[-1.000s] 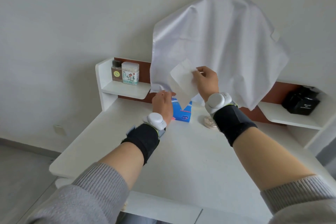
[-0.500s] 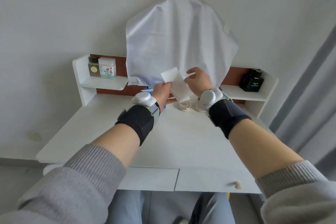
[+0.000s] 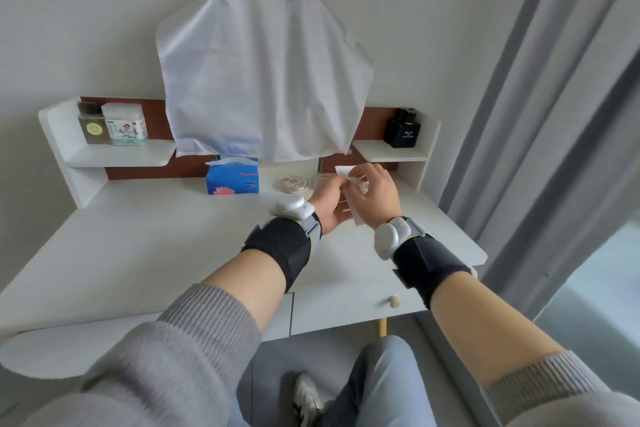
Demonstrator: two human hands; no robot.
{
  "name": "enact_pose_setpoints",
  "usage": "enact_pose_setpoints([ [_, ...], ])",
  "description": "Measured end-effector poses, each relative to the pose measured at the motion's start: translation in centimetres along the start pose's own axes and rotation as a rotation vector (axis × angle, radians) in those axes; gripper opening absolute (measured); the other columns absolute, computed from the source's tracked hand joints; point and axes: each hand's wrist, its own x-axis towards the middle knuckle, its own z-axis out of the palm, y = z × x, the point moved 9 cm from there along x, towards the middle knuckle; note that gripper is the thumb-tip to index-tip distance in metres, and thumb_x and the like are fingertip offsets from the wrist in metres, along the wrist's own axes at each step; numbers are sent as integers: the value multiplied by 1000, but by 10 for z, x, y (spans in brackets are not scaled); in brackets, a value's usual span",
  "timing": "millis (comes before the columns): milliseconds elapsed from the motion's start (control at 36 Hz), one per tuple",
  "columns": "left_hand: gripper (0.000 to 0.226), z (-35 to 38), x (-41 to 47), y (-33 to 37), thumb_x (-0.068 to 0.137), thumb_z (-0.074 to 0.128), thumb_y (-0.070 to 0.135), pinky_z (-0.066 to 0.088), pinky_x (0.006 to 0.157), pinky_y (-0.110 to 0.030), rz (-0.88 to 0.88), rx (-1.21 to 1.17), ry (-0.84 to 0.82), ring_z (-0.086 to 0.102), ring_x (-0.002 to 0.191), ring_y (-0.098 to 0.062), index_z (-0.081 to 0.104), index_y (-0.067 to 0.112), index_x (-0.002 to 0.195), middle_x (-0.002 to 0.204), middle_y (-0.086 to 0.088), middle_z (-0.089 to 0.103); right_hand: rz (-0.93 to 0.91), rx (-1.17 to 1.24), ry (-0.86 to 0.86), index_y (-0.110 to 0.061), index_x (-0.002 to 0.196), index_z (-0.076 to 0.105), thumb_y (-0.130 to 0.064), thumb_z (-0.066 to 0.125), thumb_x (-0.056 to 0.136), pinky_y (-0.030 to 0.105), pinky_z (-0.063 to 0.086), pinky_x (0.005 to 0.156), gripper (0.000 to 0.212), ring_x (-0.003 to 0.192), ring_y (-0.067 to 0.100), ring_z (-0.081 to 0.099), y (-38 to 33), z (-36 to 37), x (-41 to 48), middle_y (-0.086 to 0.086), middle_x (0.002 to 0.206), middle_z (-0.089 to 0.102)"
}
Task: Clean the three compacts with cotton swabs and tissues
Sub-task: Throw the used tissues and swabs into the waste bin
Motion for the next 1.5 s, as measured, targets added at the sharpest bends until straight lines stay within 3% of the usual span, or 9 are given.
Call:
enact_pose_setpoints([
  [139, 18, 14, 16, -43, 91, 46, -1, 51, 58, -29, -70, 233, 19, 57, 69, -22, 59, 7, 80, 76, -10, 59, 278, -94, -194, -8, 111, 59, -19, 56, 89, 35, 45, 80, 25, 98, 31, 56, 68, 12, -37, 12, 112, 59],
  [278, 30, 7, 35, -21, 92, 45, 2, 51, 89, -39, 123, 570, 100, 55, 85, -23, 51, 20, 69, 74, -1, 54, 349, -211, -311, -6, 122, 56, -3, 47, 87, 34, 37, 90, 36, 111, 36, 52, 105, 28, -56, 18, 121, 57],
  [417, 34, -17, 35, 18, 87, 38, -12, 37, 50, -20, 230, 393, 190, 38, 62, -19, 47, 13, 65, 80, -6, 42, 375, -271, -343, -10, 128, 55, 0, 43, 86, 32, 36, 95, 45, 119, 33, 46, 111, 34, -42, 15, 129, 54],
  [556, 28, -60, 27, 33, 92, 45, -1, 49, 65, -23, 262, 424, 355, 52, 76, -22, 67, 5, 108, 87, -13, 59, 339, -323, -315, -10, 129, 55, -7, 45, 88, 33, 34, 98, 42, 121, 33, 44, 107, 38, -32, 14, 132, 53],
  [667, 26, -91, 21, 34, 90, 51, 6, 52, 81, -35, 265, 484, 441, 53, 84, -25, 69, 11, 108, 96, -11, 62, 226, -280, -258, -13, 120, 62, -11, 47, 90, 32, 39, 94, 34, 119, 28, 49, 92, 34, -19, 7, 128, 58],
  [833, 27, -117, 5, 36, 91, 49, 5, 47, 100, -41, 280, 599, 499, 58, 106, -29, 69, 10, 107, 118, -11, 65, 58, -161, -522, -20, 88, 69, -15, 48, 93, 33, 45, 81, 22, 93, 32, 56, 89, 64, -21, 9, 99, 67],
  [944, 28, -140, -2, 37, 92, 48, 4, 42, 104, -42, 262, 660, 540, 53, 119, -30, 67, 5, 113, 122, -13, 63, 45, -195, -663, -5, 104, 56, -24, 39, 100, 27, 31, 78, 25, 105, 28, 52, 86, 80, -27, 8, 112, 58],
  [1139, 27, -184, -21, 42, 92, 48, 7, 42, 103, -45, 284, 627, 678, 52, 120, -34, 67, 2, 111, 123, -17, 63, 87, -403, -770, -7, 146, 24, -52, 21, 99, 35, 2, 118, 66, 147, 18, 6, 87, 121, -25, 5, 157, 18],
  [1500, 25, -239, -74, 42, 94, 41, 21, 47, 97, -43, 303, 529, 898, 60, 105, -28, 63, 16, 105, 105, -10, 70, 85, -348, -822, -5, 149, 19, -58, 19, 96, 35, 6, 117, 75, 145, 20, 9, 28, 176, -28, 6, 157, 18],
])
